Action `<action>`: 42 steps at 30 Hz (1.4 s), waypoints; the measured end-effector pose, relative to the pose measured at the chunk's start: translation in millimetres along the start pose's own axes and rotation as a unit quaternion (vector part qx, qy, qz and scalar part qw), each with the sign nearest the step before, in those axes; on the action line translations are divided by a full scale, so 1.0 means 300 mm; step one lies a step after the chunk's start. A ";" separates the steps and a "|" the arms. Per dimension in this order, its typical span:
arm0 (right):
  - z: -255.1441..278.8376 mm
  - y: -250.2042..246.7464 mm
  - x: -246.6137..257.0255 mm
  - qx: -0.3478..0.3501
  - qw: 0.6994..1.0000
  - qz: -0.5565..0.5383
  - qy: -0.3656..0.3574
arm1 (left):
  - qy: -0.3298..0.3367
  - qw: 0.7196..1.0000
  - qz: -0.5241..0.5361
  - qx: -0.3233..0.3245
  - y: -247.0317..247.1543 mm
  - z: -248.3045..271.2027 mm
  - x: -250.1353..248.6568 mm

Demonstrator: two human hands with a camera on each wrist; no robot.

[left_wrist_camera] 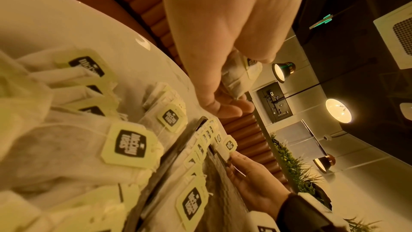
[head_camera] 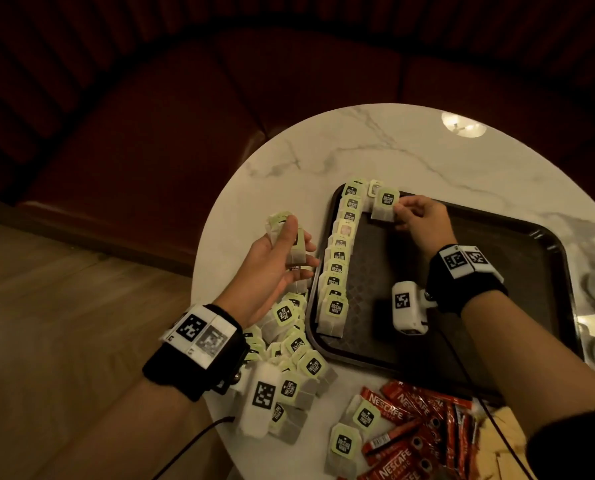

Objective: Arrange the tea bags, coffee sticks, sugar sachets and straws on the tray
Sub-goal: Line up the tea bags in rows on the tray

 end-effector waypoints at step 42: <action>0.492 0.167 0.274 0.182 0.968 -0.008 -0.173 | -0.004 0.999 -0.027 0.037 0.056 0.015 -0.041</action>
Point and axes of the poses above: each hand's wrist, its own z-axis away from the middle knuckle, its own y-axis out of the palm, x = y × z, the point moved 5 cm from there along -z, towards the middle knuckle, and after that the axes turned 9 degrees about y, right-handed, at the moved point
